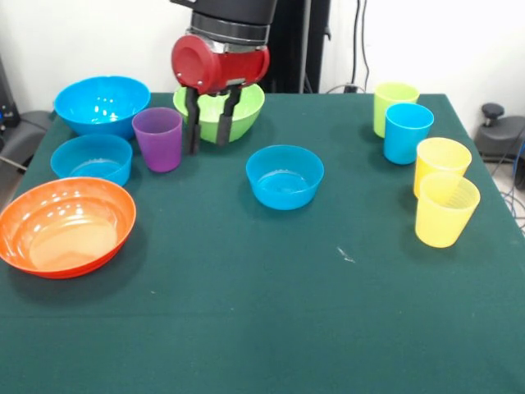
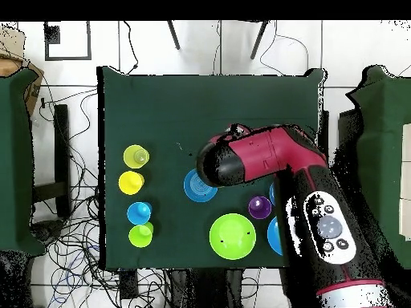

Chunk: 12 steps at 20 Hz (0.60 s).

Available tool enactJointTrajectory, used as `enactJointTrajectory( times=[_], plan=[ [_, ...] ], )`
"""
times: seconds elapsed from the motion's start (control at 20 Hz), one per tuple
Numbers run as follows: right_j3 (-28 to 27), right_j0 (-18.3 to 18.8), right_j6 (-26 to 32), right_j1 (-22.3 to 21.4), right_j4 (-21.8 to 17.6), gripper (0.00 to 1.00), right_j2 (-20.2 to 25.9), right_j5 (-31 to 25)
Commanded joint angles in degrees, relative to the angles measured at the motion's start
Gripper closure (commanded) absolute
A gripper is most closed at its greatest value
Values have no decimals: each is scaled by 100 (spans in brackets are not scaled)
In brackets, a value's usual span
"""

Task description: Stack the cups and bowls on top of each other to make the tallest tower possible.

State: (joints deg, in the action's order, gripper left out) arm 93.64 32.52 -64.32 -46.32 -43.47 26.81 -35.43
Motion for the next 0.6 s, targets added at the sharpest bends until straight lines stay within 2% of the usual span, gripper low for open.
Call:
enactJointTrajectory(
  times=[0.05,0.25,0.6],
  plan=[
    [-142,-36,259,366,-815,0,-239,171],
    [-290,-76,112,463,-1009,0,-341,181],
    [-430,-48,49,588,-1097,0,-325,223]
  ],
)
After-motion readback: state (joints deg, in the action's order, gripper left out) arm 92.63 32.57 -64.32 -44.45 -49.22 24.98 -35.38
